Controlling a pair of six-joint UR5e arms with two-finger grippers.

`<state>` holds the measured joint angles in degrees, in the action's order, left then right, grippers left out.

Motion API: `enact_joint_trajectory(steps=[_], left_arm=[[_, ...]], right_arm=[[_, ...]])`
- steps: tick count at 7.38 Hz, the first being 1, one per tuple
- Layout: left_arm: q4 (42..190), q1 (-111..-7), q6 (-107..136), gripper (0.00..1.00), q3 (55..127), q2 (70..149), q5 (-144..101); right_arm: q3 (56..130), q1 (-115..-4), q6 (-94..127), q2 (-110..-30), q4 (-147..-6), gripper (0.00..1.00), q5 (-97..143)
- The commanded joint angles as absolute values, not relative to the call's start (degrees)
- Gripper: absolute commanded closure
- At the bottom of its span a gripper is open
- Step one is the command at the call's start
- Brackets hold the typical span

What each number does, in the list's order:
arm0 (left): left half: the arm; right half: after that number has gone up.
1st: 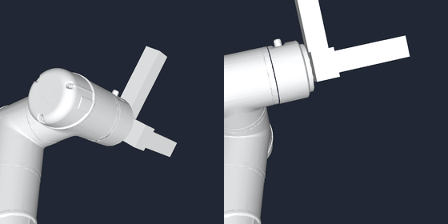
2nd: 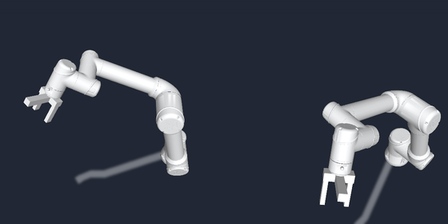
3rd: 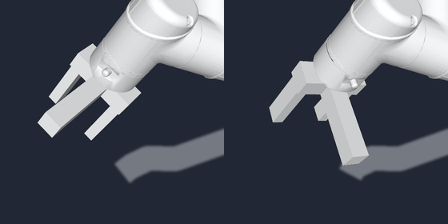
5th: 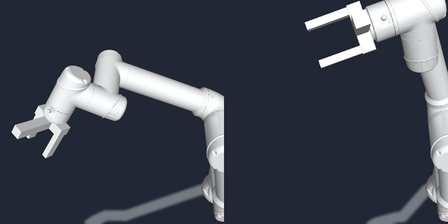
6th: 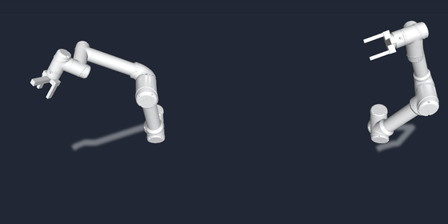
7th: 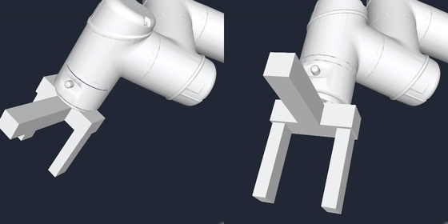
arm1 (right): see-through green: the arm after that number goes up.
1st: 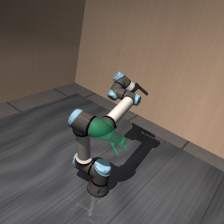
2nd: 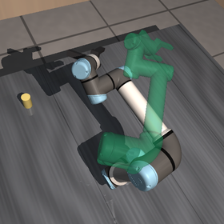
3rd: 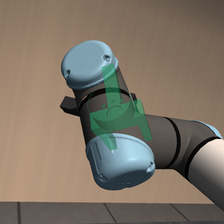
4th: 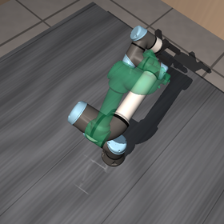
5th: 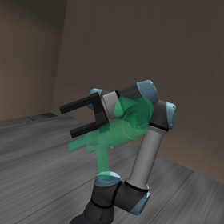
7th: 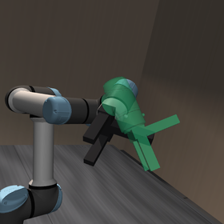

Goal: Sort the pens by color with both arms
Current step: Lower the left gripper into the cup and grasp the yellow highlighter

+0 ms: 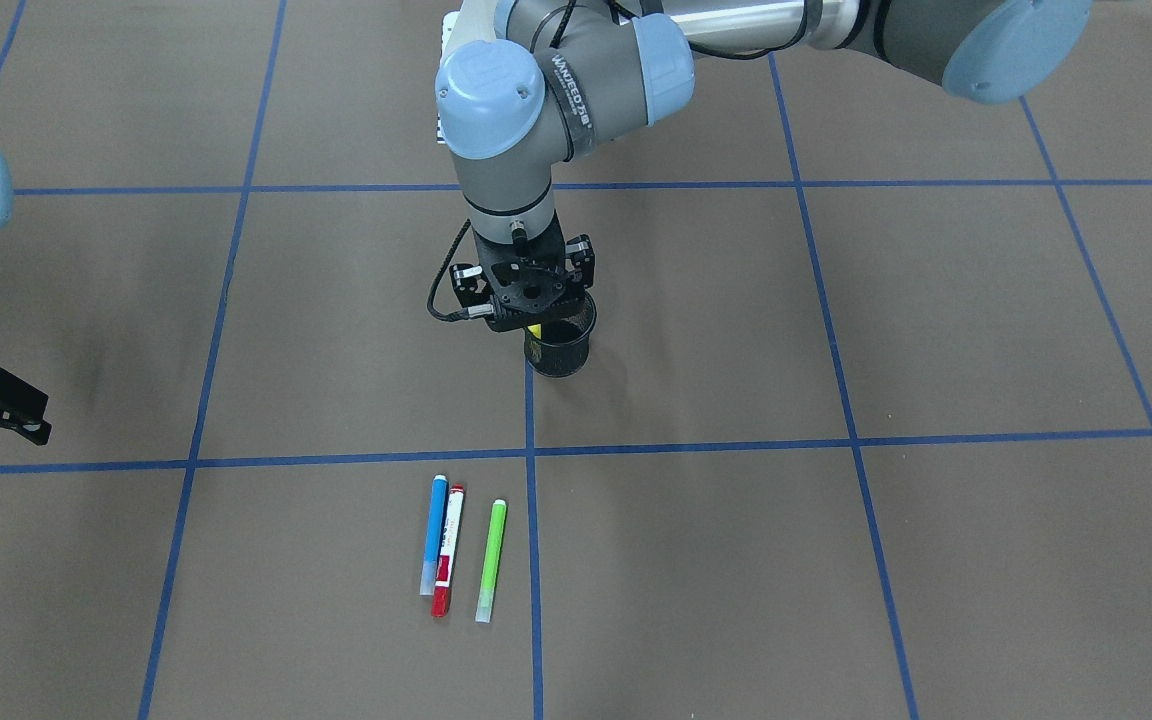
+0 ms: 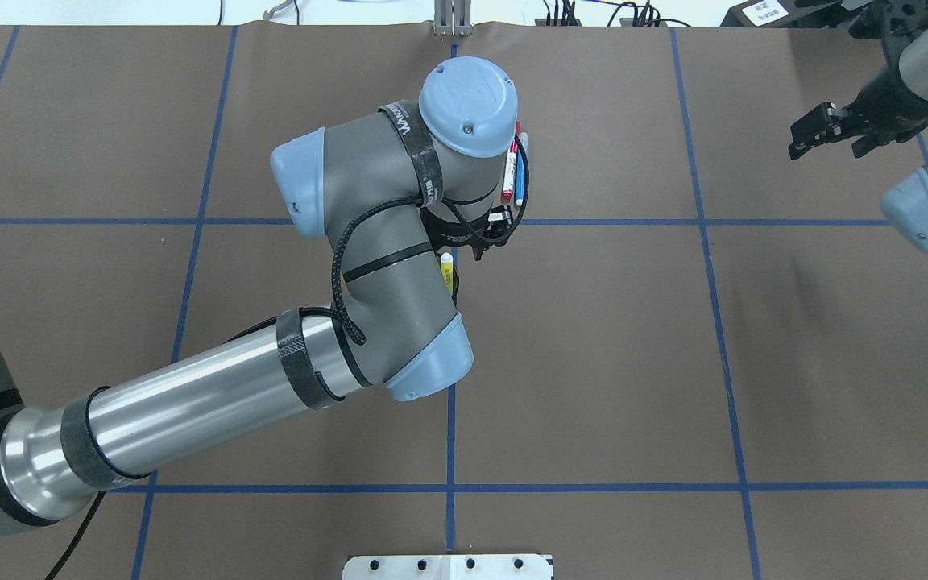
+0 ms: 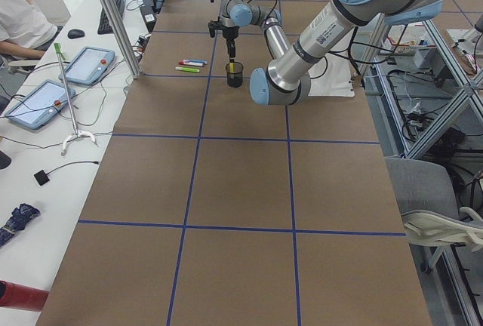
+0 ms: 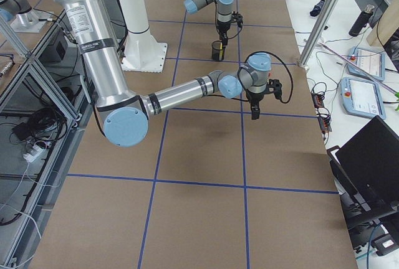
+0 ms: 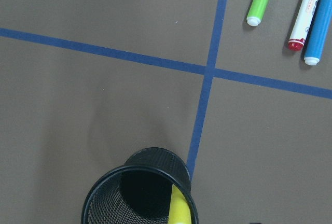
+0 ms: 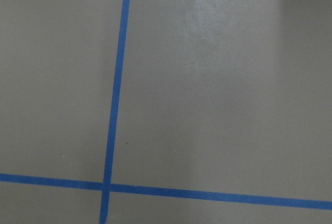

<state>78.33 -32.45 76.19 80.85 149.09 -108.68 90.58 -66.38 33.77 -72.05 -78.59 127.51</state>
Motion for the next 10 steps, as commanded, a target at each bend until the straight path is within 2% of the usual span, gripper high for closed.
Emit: enact_joint_trajectory(steps=[1, 2, 3, 4, 6, 10], left_arm=[[79.19, -32.43, 76.29, 0.37, 80.86, 148.45, -108.63], [79.54, -32.34, 76.38, 0.5, 80.86, 148.36, -108.63], [79.45, -32.34, 76.46, 0.57, 80.86, 148.27, -108.63], [79.28, -32.08, 76.55, 0.59, 80.86, 148.27, -108.72], [79.02, -31.9, 76.55, 1.0, 80.86, 148.36, -108.81], [79.54, -31.9, 78.12, 1.0, 81.21, 148.8, -109.25]], right_arm=[[89.82, -66.18, 33.75, -71.72, -78.31, 0.0, 127.27], [89.82, -65.92, 33.84, -71.63, -78.31, 0.0, 127.27], [89.82, -65.92, 33.84, -71.63, -78.31, 0.0, 127.27], [89.82, -65.92, 33.84, -71.63, -78.31, 0.0, 127.27], [89.82, -65.92, 33.84, -71.63, -78.31, 0.0, 127.35], [89.74, -65.92, 33.84, -71.02, -78.4, 0.0, 127.27]])
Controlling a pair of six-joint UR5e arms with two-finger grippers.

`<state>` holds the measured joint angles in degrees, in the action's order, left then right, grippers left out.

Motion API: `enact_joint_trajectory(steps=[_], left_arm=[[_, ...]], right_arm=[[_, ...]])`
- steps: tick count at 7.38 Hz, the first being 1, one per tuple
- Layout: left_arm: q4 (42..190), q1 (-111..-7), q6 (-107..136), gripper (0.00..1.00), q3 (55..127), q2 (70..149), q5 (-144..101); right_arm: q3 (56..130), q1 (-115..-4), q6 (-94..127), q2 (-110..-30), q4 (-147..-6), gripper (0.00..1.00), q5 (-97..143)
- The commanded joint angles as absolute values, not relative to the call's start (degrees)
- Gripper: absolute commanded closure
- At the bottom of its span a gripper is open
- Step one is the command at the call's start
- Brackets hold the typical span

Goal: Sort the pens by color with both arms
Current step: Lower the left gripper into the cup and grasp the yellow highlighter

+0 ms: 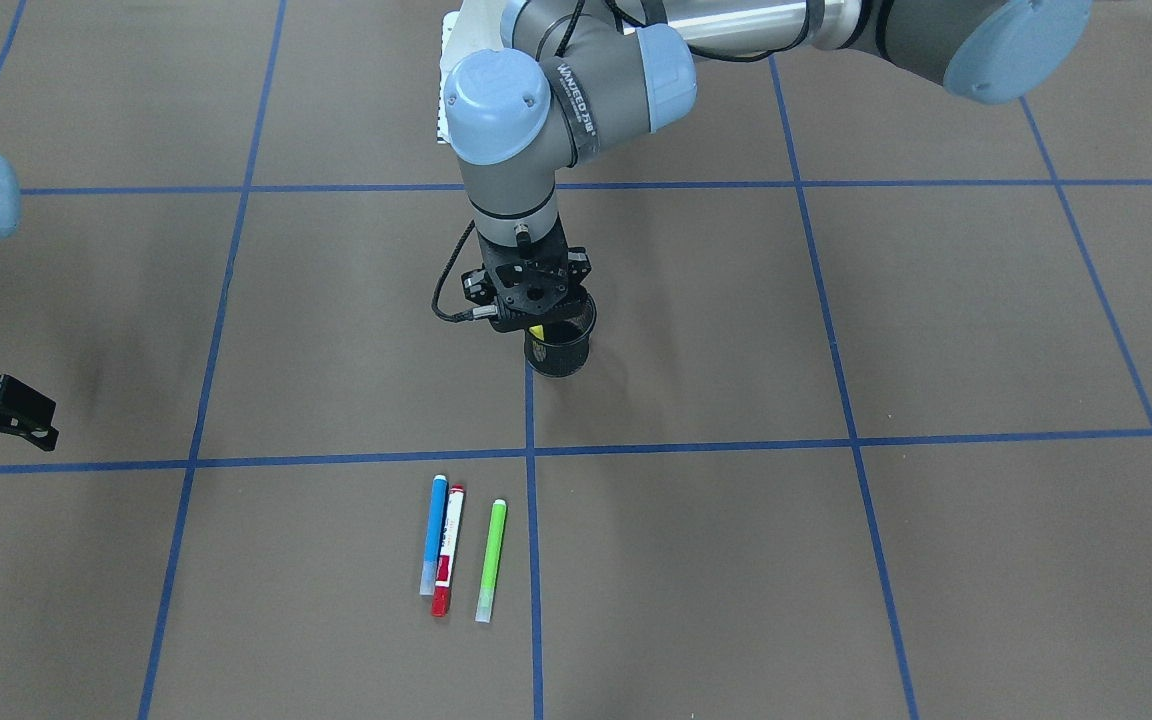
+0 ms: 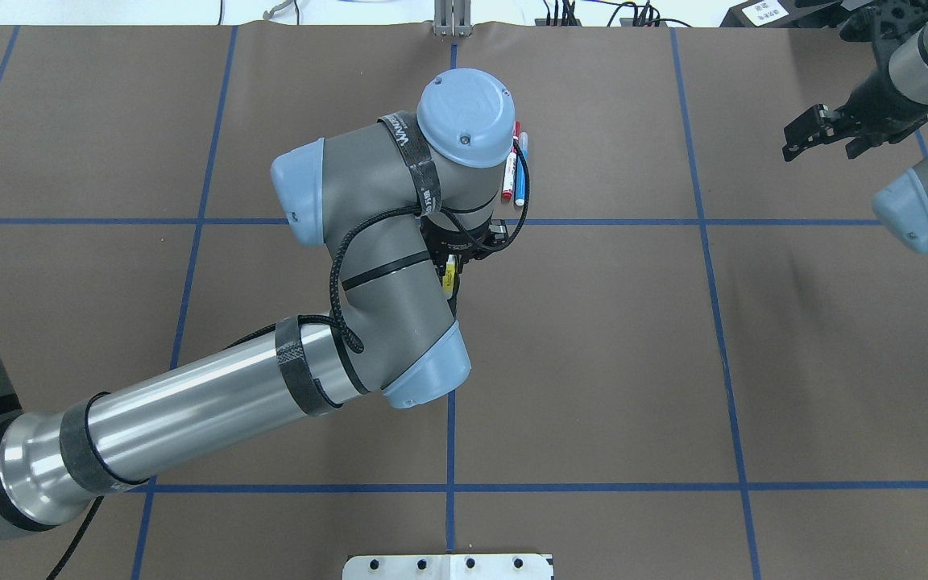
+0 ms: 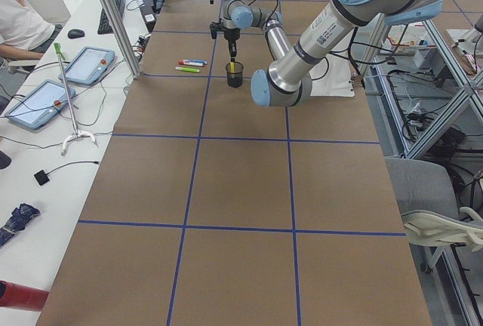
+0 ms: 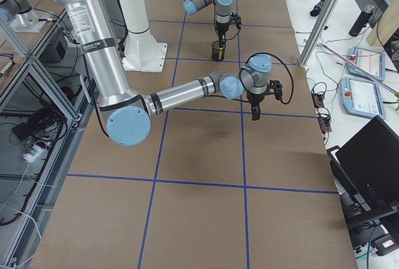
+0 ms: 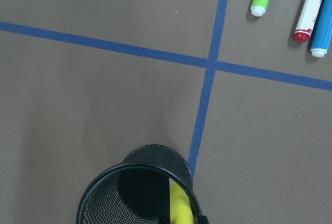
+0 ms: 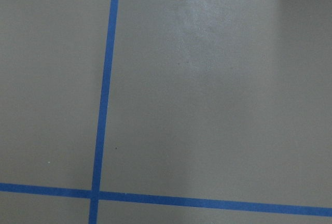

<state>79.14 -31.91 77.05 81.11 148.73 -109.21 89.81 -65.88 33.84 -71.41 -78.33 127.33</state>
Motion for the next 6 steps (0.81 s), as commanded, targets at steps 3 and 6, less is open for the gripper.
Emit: enact_joint_trajectory(steps=[3, 6], left_arm=[[79.8, -31.82, 78.57, 1.0, 81.38, 149.15, -109.34], [79.89, -31.38, 78.66, 1.0, 81.39, 149.68, -109.34]], right_arm=[[89.3, -65.92, 33.84, -70.84, -78.31, 0.0, 127.27], [89.3, -65.92, 33.84, -70.4, -78.4, 0.0, 127.27]])
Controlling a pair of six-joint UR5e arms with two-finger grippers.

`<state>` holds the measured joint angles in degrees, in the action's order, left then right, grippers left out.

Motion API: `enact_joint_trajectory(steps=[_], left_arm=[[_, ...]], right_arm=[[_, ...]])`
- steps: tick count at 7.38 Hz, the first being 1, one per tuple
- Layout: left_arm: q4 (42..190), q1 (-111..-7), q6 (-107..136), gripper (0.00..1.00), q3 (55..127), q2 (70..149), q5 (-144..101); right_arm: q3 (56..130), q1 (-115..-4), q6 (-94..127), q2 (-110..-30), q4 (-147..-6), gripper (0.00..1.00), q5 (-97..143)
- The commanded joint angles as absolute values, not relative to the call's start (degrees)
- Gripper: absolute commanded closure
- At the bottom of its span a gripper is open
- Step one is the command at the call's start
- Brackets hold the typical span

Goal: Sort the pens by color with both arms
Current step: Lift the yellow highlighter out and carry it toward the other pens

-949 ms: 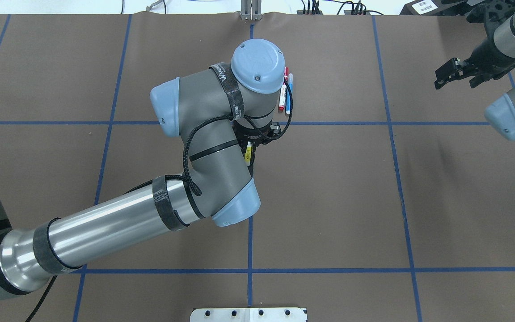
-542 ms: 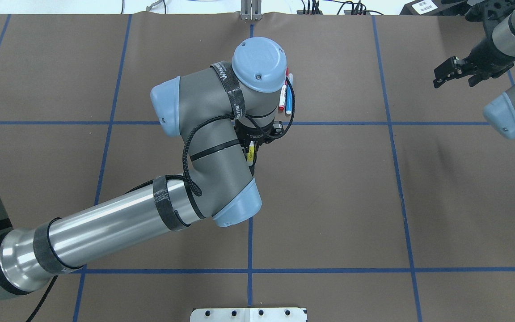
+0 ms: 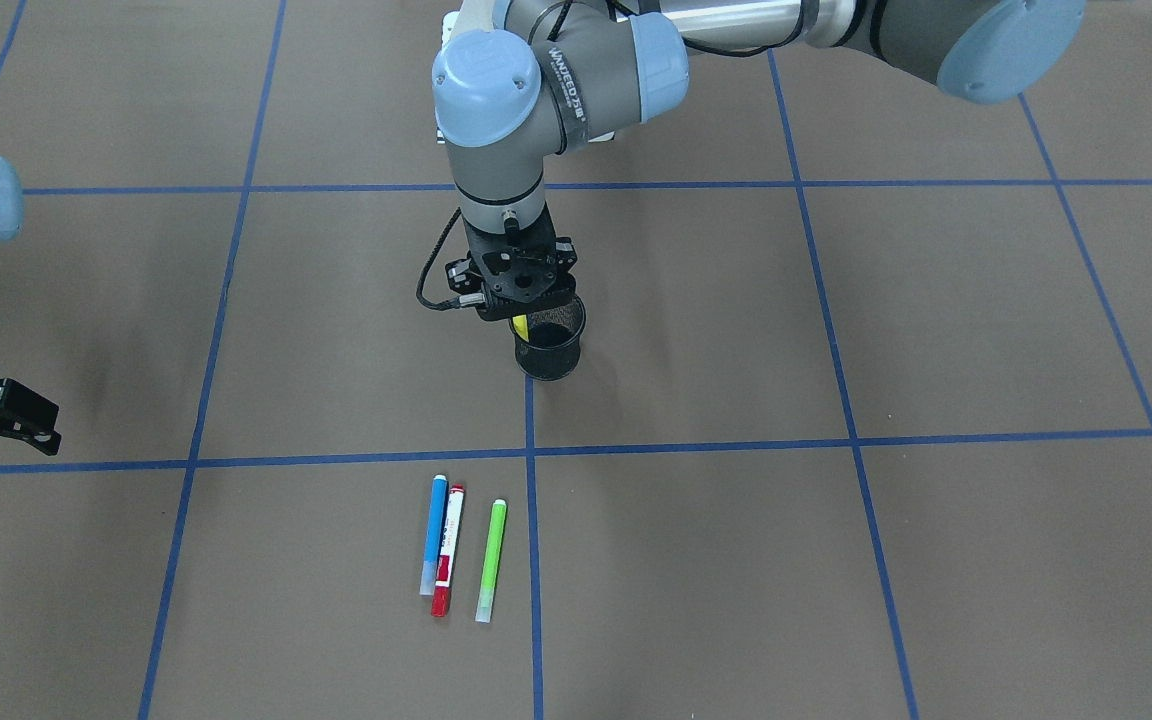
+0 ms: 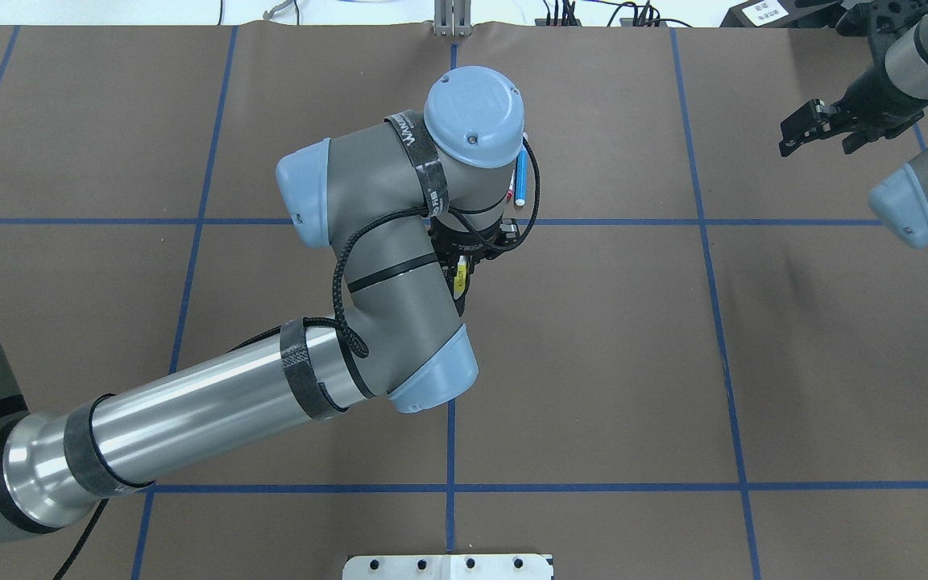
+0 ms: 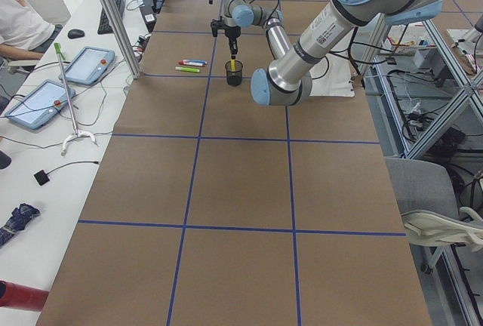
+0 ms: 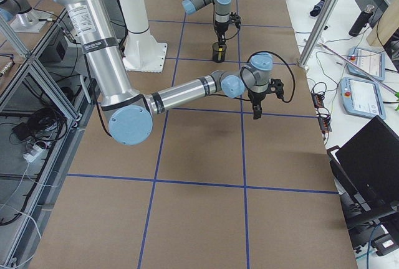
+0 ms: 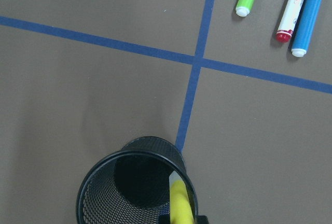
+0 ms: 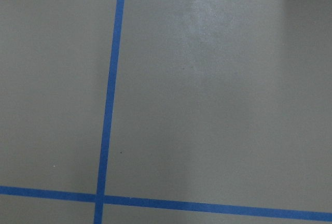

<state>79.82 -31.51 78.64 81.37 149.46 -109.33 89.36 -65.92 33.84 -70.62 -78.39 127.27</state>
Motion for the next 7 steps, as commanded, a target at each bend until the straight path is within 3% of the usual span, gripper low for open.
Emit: enact_joint_trajectory(steps=[1, 3, 7], left_arm=[[79.89, -31.38, 78.66, 1.0, 81.47, 149.94, -109.42], [79.28, -31.55, 78.58, 1.0, 82.78, 150.56, -112.74], [76.03, -38.65, 77.52, 1.0, 93.23, 150.56, -112.32]], right_arm=[[89.3, -65.92, 33.84, -70.4, -78.4, 0.0, 127.27], [89.38, -65.92, 33.92, -70.31, -78.31, 0.0, 127.35], [89.3, -65.92, 34.63, -69.7, -78.31, 0.0, 127.27]])
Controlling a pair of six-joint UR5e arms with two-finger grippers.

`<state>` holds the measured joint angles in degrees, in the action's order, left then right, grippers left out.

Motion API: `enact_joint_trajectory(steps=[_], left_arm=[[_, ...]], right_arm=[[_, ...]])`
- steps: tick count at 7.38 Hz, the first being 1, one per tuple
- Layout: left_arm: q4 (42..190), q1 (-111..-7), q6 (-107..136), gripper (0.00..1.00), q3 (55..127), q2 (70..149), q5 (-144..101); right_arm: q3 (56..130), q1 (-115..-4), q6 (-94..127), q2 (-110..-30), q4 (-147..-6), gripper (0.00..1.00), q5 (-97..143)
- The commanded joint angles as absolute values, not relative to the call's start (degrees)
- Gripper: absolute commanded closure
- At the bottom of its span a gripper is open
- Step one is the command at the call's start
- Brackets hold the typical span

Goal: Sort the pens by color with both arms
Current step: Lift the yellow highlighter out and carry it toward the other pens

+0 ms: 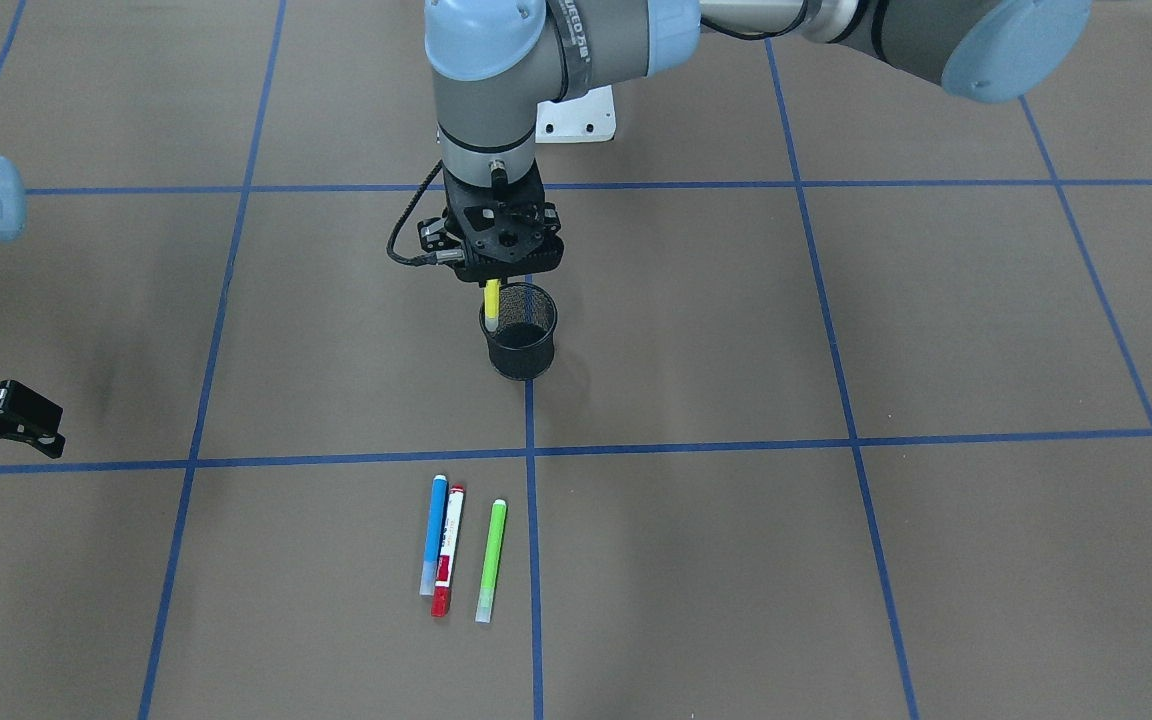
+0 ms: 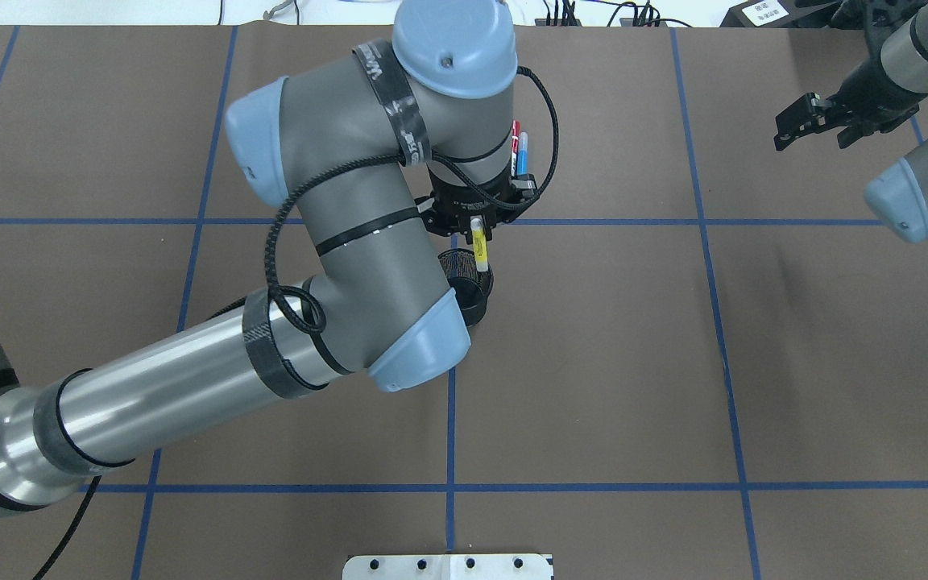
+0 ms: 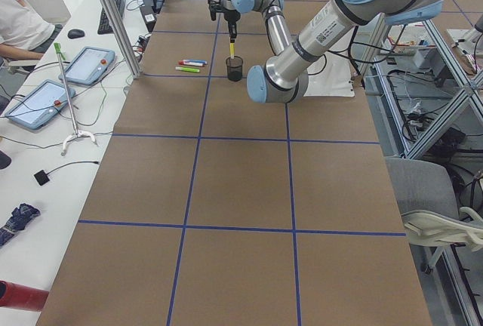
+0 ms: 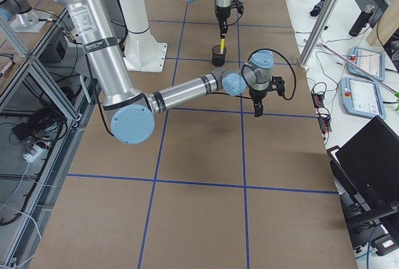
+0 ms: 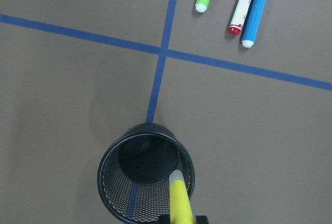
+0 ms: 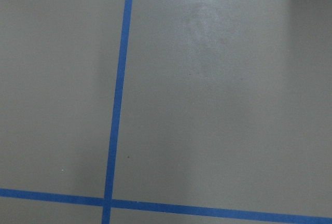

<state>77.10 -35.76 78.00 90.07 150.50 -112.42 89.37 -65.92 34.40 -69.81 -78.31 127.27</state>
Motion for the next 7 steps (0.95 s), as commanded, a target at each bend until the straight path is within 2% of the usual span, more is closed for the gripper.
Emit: enact_joint_trajectory(steps=[1, 4, 7], left_arm=[[76.03, -39.89, 76.91, 1.0, 93.51, 150.56, -112.15], [79.16, -40.52, 76.99, 1.0, 92.73, 149.86, -104.26], [100.55, -39.9, 81.0, 1.0, 80.99, 146.62, -88.47]], right_arm=[[89.38, -65.92, 34.63, -69.61, -78.31, 0.0, 127.27], [90.44, -65.92, 35.94, -69.52, -78.22, 0.0, 126.48], [90.53, -65.92, 36.12, -69.7, -75.59, 0.0, 123.49]])
